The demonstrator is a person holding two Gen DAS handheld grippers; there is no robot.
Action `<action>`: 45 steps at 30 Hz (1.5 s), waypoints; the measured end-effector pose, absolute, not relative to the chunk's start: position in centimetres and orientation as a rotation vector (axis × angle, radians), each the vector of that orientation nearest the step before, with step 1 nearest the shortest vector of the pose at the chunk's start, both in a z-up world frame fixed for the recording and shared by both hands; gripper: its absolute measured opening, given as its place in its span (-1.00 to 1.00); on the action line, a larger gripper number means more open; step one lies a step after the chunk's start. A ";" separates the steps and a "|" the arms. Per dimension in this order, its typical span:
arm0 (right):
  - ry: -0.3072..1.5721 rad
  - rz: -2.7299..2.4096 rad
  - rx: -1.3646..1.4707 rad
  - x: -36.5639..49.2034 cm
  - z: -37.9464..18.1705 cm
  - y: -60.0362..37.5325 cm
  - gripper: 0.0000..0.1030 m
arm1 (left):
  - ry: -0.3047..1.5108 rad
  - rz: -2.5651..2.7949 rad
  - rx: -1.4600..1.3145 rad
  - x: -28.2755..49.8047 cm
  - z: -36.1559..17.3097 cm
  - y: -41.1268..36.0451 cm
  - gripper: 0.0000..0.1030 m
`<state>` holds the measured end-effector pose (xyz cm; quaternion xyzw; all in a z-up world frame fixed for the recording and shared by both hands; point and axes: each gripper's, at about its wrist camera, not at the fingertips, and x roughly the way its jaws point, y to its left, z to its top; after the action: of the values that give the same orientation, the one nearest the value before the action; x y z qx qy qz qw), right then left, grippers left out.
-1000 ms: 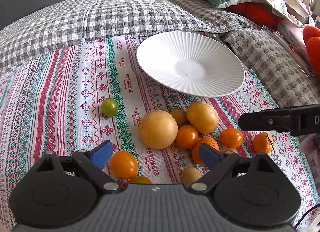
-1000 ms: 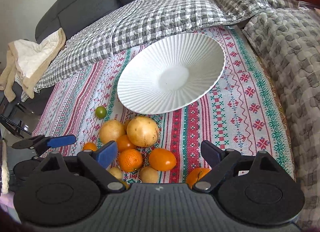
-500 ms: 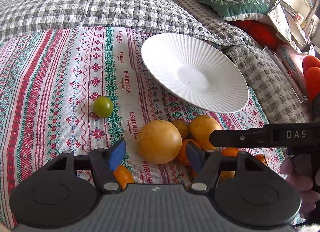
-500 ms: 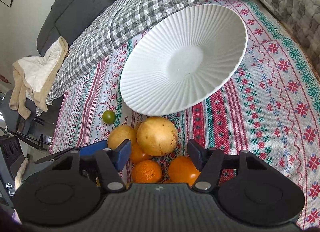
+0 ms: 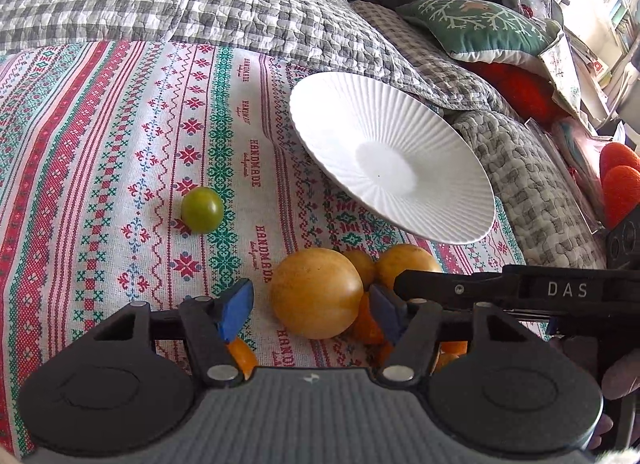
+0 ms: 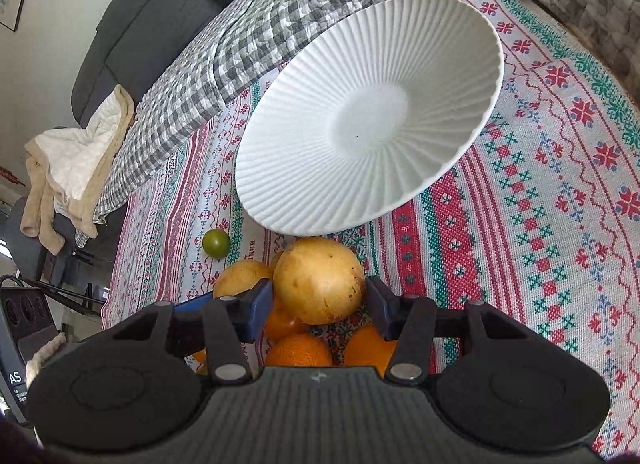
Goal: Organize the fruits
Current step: 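Grasp a large yellow fruit with the left tool while the right tool grasps another, then carry both yellow fruits into the white bowl and open both tools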
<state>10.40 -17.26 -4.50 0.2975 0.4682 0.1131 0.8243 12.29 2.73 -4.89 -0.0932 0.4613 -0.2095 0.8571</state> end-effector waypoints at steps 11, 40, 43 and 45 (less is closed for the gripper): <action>0.974 0.213 0.634 9.9 -4.4 -17.3 -0.13 | 0.966 -0.440 -0.216 12.0 -4.7 2.8 -0.19; 0.815 0.114 0.561 7.5 -0.1 -21.3 -0.13 | 0.761 -0.310 -0.036 11.2 -0.9 -1.7 -0.22; 0.780 0.083 0.473 8.1 0.2 -21.2 -0.13 | 0.746 -0.317 -0.018 12.1 -0.9 -2.8 -0.22; 0.767 0.077 0.428 8.4 0.2 -21.3 -0.13 | 0.737 -0.327 0.005 12.7 -1.1 -3.6 -0.22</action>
<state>8.42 -21.33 0.22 0.2069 0.3712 0.0373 0.9044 12.71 -3.62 -1.05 0.0025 0.3587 -0.1590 0.9198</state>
